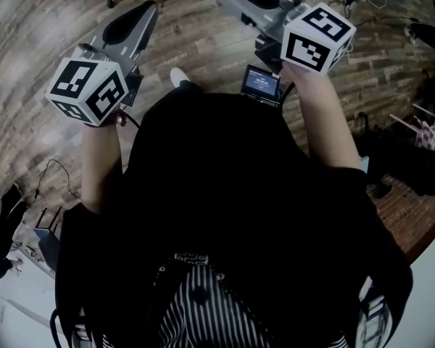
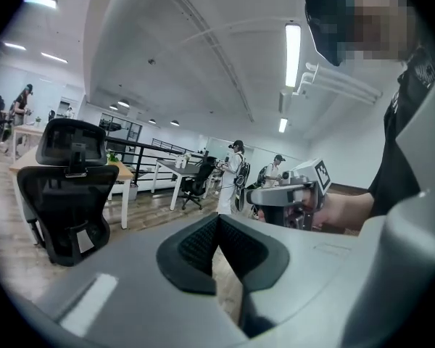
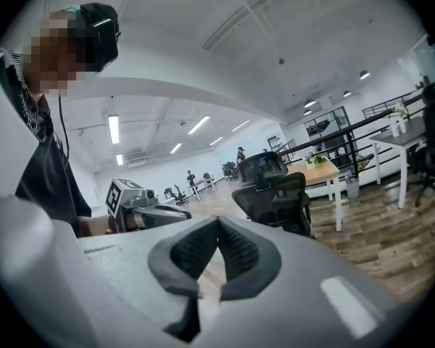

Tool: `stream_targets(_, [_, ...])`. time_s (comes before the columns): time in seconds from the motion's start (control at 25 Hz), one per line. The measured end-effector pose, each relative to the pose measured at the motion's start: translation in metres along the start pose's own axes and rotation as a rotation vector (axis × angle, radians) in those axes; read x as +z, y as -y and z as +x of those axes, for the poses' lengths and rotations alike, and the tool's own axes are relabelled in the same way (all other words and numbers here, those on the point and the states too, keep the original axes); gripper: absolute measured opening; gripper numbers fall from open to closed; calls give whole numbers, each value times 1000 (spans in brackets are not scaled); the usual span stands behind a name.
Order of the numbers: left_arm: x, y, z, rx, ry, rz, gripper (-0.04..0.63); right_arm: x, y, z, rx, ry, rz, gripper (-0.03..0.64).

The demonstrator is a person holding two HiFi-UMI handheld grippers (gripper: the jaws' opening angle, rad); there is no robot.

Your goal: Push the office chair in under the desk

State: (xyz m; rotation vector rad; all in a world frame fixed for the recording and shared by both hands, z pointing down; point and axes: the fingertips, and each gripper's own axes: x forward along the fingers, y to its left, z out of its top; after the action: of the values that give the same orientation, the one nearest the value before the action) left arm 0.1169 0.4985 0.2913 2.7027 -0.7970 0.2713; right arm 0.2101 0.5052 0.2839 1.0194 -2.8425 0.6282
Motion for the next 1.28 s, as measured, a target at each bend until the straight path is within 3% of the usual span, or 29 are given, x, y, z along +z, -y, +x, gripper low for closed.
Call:
stream_targets(0.12, [4,-3,-2,-25,-8,0,5,6,-2,8,-2,4,-16,-2])
stream_targets(0.36, [4,-128,5,-73,-49,-2,5,10,45,133,-2,-62,-5,-2])
stream_targets(0.64, [14,-185,7,-61,-57,-34,5,27,68,170,-25,-49,21,-2])
stream_targets(0.84, [25,-201,17,-46,-35,-54,5,39,84,180,-32,-54,6,-2])
stream_targets(1.04, [31,-206,62,-45,-38,-54,5,60,130,181,-21,-23,-5,-2])
stream_targets(1.28, [75,-229,122,31,-1,-24,5,104,189,192,28,4,-32,-2])
